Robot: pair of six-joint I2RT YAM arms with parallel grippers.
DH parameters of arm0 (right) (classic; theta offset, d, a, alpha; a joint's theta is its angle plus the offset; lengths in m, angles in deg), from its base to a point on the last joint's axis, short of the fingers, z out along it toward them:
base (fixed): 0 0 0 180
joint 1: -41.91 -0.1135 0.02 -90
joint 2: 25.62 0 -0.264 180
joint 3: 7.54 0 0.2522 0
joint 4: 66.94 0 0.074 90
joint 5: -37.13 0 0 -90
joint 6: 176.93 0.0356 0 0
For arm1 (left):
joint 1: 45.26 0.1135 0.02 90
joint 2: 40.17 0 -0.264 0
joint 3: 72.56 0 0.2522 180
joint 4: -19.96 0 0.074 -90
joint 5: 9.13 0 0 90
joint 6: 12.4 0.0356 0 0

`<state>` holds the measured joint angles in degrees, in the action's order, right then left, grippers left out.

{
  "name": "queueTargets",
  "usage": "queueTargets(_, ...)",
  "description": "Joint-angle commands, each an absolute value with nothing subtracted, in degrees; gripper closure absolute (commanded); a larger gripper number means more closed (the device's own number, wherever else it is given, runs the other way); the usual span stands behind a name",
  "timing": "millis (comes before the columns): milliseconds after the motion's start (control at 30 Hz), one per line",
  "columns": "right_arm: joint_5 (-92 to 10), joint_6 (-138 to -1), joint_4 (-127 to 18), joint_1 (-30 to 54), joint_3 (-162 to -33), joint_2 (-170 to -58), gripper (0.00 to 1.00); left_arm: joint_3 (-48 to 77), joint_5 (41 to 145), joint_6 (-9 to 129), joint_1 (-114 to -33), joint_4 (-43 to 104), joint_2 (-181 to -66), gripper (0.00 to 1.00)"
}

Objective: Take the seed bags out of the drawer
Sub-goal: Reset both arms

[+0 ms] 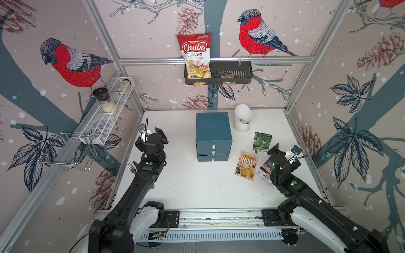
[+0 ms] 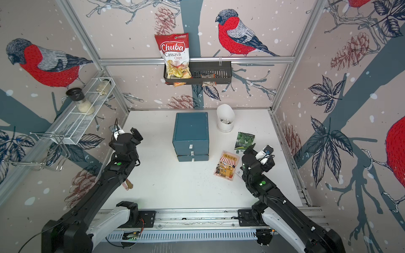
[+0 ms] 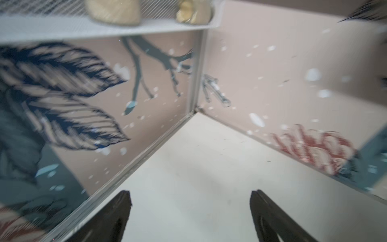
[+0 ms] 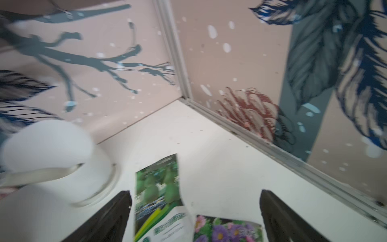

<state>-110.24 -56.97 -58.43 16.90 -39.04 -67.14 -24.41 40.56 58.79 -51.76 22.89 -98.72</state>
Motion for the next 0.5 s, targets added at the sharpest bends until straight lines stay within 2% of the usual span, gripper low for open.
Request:
queueTargets(0,-102.82,-58.91,-64.97,26.86,-35.13,-67.68,0.0,-31.77,37.75,56.8,-48.89,10.48,-101.72,0.06)
queueTargets(67,-98.28,-59.12,-65.21,34.06,-35.12,-68.64,0.0,-37.54,39.9,60.16,-48.69,1.91,-104.52,0.02)
queueTargets(233,-93.39,-64.05,-78.52,41.36,-29.8,-74.42,0.0,-40.68,43.89,63.38,-48.69,-6.94,-113.09,0.02)
queueTargets(367,-89.19,-67.6,-88.3,41.91,-29.72,-81.27,0.0,-39.9,48.14,67.35,-48.6,-13.56,-117.62,0.02)
queueTargets(467,-86.21,-73.16,-102.8,42.13,-28.06,-86.54,0.0,-39.74,51.85,69.24,-48.6,-17.93,-119.55,0.02)
